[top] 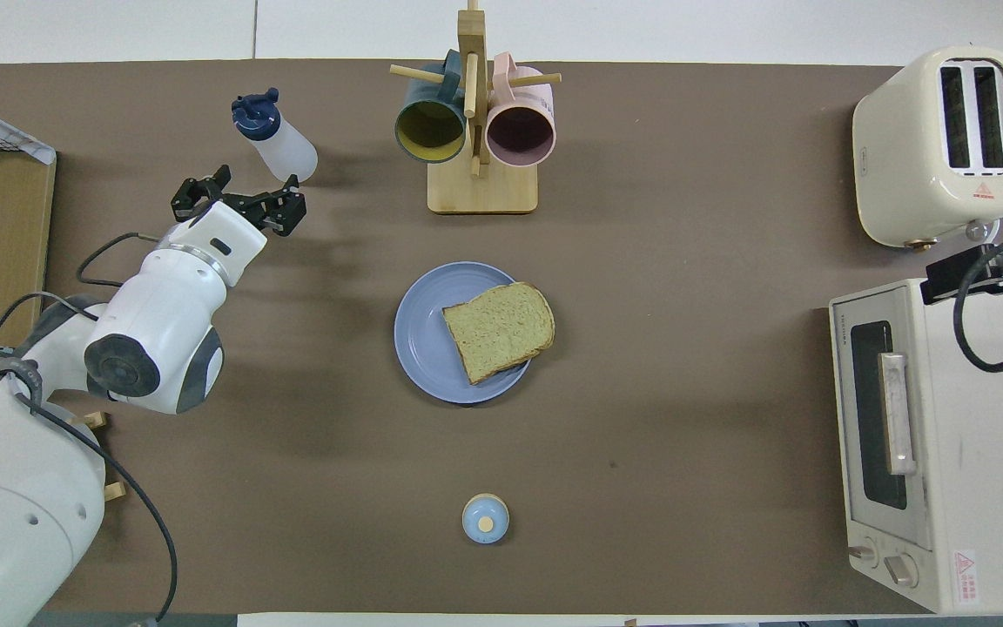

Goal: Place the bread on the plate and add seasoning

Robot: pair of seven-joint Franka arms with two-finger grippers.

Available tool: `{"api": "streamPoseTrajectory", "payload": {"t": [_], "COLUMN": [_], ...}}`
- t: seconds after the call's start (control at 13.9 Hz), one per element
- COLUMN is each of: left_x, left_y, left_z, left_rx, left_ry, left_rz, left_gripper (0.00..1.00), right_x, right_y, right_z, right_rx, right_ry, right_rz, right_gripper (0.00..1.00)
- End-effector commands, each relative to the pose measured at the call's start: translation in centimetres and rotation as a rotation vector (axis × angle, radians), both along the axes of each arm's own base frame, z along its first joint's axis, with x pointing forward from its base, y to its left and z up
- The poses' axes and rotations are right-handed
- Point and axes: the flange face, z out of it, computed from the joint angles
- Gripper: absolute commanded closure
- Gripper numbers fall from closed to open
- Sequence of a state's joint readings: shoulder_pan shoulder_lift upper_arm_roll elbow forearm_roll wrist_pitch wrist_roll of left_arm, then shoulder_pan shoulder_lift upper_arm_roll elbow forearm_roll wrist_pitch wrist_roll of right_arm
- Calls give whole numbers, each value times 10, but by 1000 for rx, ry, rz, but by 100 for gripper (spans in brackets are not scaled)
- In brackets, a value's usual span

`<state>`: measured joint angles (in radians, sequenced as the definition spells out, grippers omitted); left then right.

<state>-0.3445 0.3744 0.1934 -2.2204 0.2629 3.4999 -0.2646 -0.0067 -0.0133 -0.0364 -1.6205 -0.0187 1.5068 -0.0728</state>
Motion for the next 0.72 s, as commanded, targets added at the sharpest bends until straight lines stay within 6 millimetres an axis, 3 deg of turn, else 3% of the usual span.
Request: {"api": "streamPoseTrajectory", "payload": {"t": [0.0,0.14,0.36,0.65], "left_x": [-37,-53,-77,-98], "left_y": [5,8,7,-50], "left_z": [22,36,39,68], "left_rx": [-19,-36,-43,-67], "left_ry": [4,1,28,198], "left_rz": [-8,-3,-8,17], "left_gripper": [0,0,0,0], "right_x": [-3,-4,-4,-4], "right_y": [-1,-1,-1,-1], "right_z": [1,1,0,1], "right_rx": [3,4,4,4], "right_ry": [-13,-10,-5,-8], "right_rz": [16,16,21,22], "right_gripper": [0,0,0,0]}}
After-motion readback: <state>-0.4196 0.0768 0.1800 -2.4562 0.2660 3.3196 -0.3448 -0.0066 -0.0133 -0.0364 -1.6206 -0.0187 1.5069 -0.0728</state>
